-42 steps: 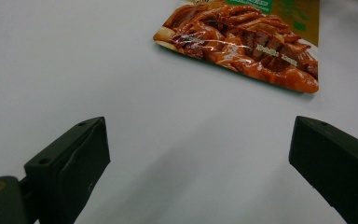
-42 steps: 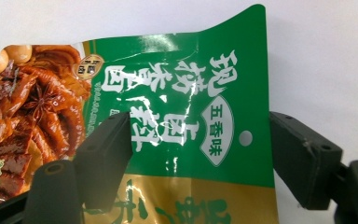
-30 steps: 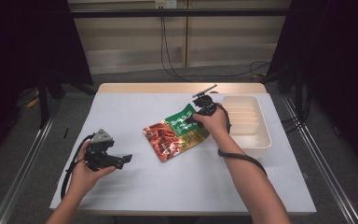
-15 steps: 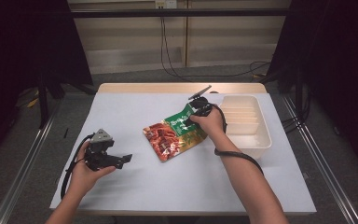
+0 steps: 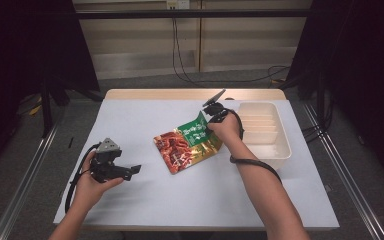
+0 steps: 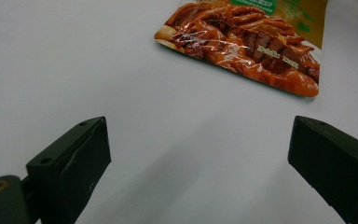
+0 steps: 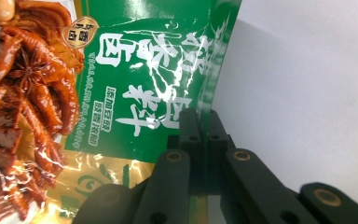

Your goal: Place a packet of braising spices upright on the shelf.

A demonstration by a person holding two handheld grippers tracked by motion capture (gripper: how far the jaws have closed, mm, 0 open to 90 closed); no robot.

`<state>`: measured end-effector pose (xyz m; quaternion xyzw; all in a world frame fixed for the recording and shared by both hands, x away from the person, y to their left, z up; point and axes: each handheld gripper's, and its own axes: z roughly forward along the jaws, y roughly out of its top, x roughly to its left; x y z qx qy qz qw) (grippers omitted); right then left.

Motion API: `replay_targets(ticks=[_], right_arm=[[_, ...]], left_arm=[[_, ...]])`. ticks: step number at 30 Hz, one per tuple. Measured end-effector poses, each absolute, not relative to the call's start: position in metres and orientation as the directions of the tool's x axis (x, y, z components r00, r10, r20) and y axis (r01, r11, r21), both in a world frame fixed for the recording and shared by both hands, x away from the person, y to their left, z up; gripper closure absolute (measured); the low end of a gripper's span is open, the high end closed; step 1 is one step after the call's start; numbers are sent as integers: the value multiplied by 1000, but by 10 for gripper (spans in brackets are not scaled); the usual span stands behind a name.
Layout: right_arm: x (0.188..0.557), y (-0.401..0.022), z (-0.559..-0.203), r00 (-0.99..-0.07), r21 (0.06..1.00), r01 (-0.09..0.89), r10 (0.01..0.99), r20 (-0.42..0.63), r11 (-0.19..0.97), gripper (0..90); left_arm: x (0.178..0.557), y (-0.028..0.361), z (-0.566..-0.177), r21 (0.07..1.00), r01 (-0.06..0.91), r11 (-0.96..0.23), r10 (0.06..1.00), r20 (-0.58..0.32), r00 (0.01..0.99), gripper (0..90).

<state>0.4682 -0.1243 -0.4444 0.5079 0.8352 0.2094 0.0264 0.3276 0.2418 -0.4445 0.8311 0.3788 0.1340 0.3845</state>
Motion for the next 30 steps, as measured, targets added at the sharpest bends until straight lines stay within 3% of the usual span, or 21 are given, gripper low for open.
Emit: replay_targets(ticks=[21, 30], right_arm=[[462, -107, -357, -487, 376, 841, 847, 214, 389, 900], [459, -84, -313, -544, 384, 808, 816, 196, 447, 900]], left_arm=[[327, 242, -443, 738, 522, -428, 727, -61, 684, 59], [327, 241, -444, 743, 535, -402, 725, -99, 682, 58]])
